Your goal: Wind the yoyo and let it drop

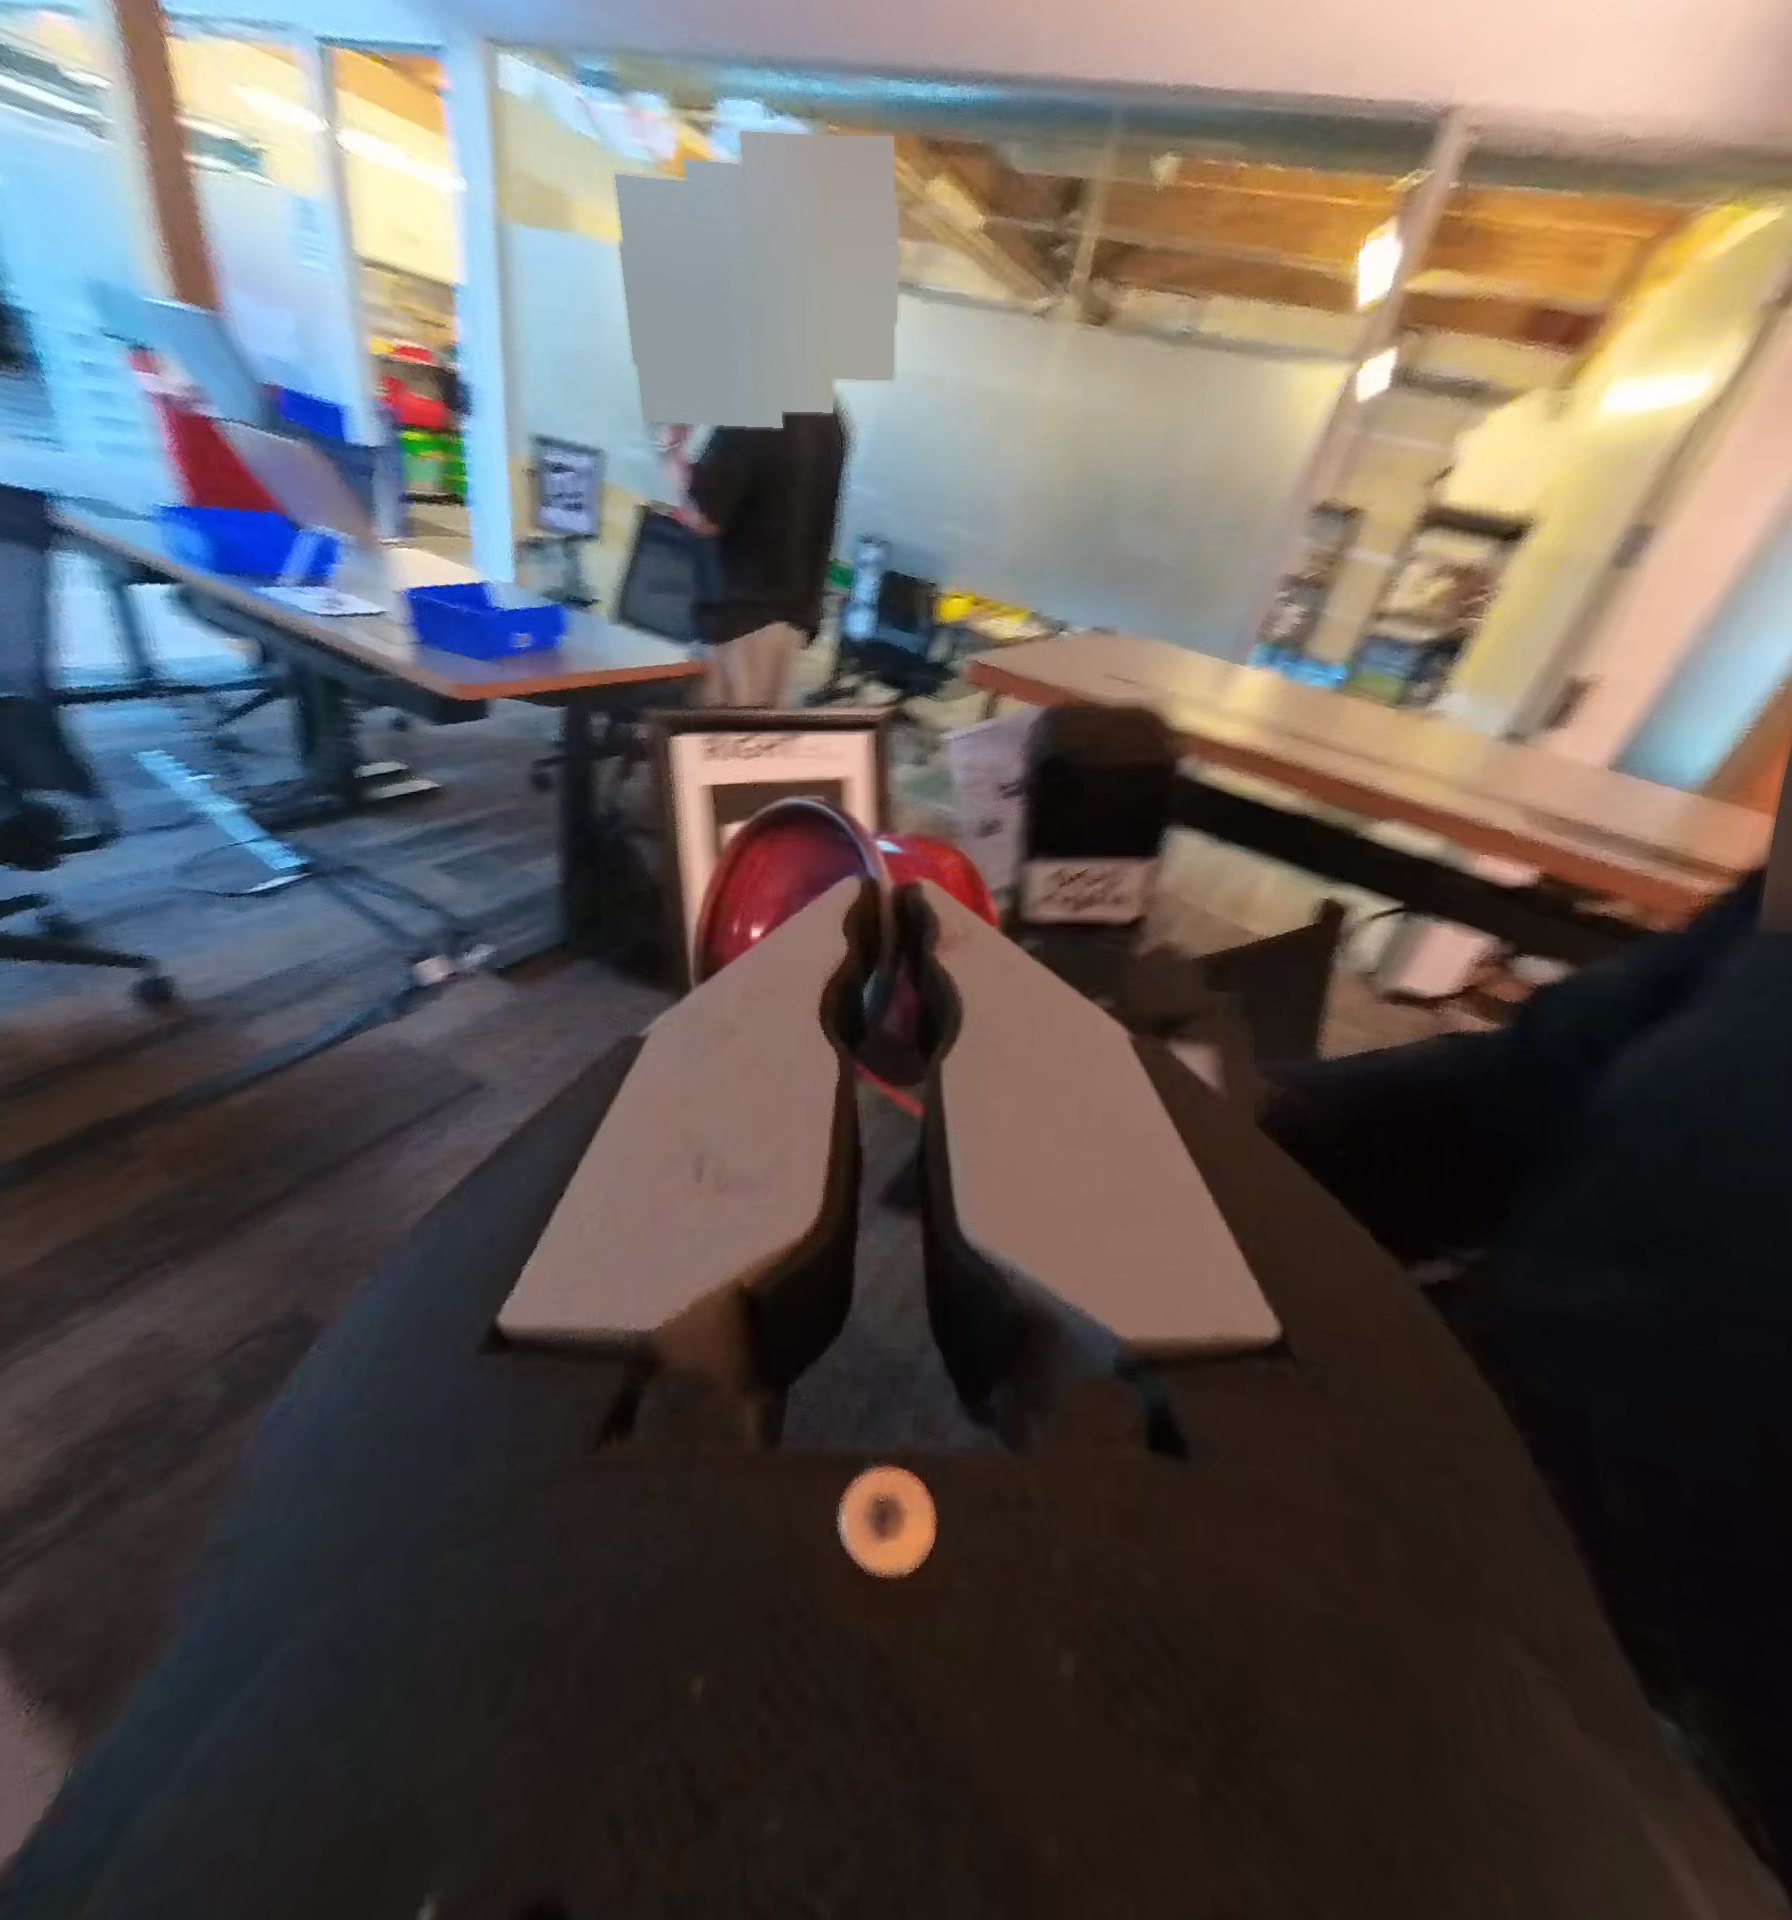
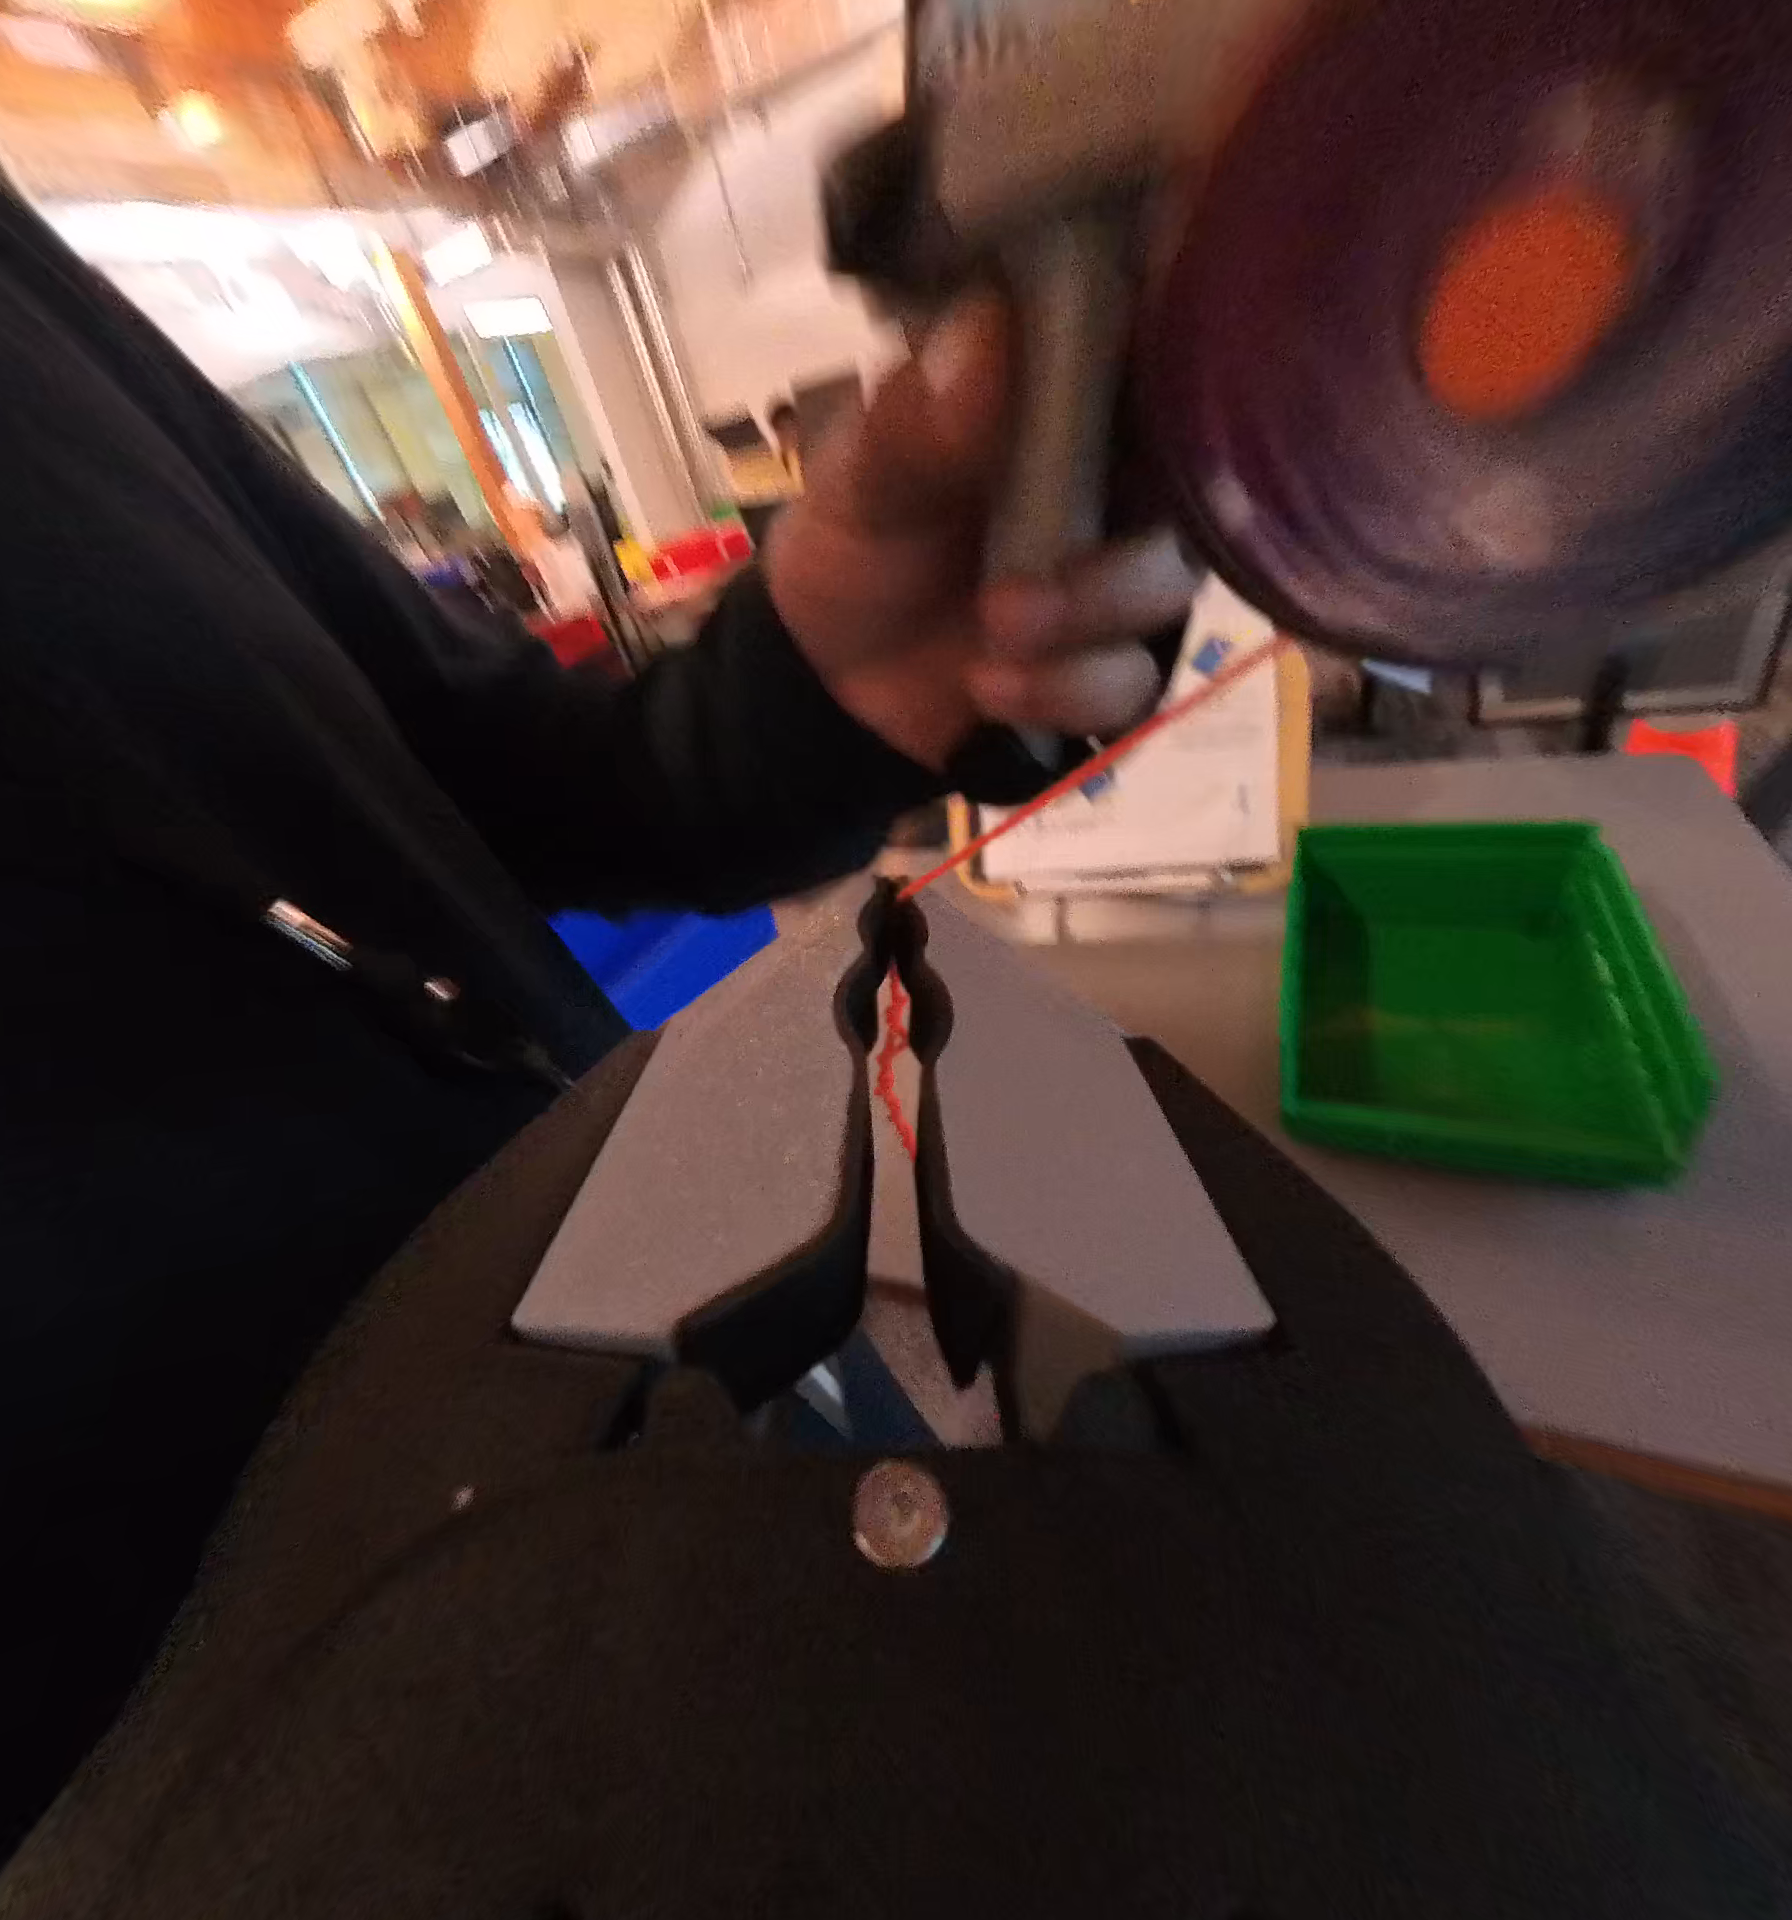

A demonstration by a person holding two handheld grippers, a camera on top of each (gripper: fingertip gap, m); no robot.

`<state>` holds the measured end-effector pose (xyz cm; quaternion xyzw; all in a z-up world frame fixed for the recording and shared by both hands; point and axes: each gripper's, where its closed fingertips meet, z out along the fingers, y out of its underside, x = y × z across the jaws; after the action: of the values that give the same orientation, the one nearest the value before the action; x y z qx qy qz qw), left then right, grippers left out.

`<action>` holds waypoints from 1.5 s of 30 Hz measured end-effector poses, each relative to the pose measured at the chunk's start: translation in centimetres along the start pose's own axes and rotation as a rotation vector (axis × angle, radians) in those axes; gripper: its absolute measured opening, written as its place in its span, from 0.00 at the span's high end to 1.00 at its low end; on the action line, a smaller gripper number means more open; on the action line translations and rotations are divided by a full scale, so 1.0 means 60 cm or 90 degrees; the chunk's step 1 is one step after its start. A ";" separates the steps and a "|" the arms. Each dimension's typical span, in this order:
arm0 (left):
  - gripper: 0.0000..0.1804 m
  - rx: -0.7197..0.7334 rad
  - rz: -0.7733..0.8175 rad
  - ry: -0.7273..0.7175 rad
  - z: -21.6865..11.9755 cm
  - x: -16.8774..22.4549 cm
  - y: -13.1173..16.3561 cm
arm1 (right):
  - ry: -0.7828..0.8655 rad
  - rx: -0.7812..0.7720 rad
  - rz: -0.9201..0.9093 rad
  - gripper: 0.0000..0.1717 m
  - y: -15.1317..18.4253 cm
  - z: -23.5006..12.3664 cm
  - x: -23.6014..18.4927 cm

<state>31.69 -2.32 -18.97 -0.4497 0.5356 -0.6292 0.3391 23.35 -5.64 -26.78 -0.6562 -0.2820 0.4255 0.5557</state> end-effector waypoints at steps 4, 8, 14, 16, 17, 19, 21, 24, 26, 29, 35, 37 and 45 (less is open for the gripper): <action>0.97 -0.070 0.088 -0.096 0.001 -0.034 0.037 | -0.024 0.087 0.080 1.00 -0.062 -0.049 -0.014; 0.99 -0.178 0.179 -0.145 0.009 -0.043 0.078 | 0.059 -0.021 0.034 1.00 -0.048 -0.085 0.025; 0.99 -0.257 0.308 -0.236 0.021 -0.051 0.108 | 0.043 -0.168 0.003 1.00 -0.030 -0.078 0.033; 0.99 -0.244 0.305 -0.259 0.020 -0.057 0.106 | 0.018 -0.162 0.028 1.00 -0.024 -0.063 0.030; 0.99 -0.233 0.293 -0.265 0.019 -0.061 0.105 | 0.013 -0.166 0.032 1.00 -0.017 -0.055 0.030; 0.99 -0.222 0.263 -0.264 0.013 -0.066 0.108 | 0.014 -0.166 0.037 1.00 -0.005 -0.043 0.032; 0.99 -0.230 0.251 -0.267 0.003 -0.075 0.119 | 0.037 -0.170 0.033 1.00 -0.002 -0.043 0.044; 0.99 -0.234 0.192 -0.215 -0.010 -0.069 0.140 | 0.095 -0.185 -0.003 1.00 -0.019 -0.068 0.068; 0.99 -0.222 0.123 -0.163 -0.019 -0.059 0.146 | 0.157 -0.235 -0.058 1.00 -0.024 -0.092 0.091; 0.99 -0.191 0.021 -0.028 -0.029 -0.021 0.147 | 0.226 -0.284 -0.137 1.00 -0.037 -0.120 0.121; 0.99 -0.092 -0.158 0.222 -0.040 0.057 0.103 | 0.198 -0.297 -0.253 1.00 0.009 -0.079 0.134; 0.99 -0.075 -0.155 0.231 -0.044 0.060 0.091 | 0.175 -0.287 -0.287 1.00 0.032 -0.057 0.121; 0.99 0.163 -0.208 0.264 -0.098 0.030 -0.052 | 0.117 -0.341 -0.160 1.00 0.172 -0.024 0.102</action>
<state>25.71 -1.16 -15.66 -0.3450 0.4301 -0.8166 0.1705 26.48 -3.46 -38.24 -0.7752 -0.4115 0.2027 0.4343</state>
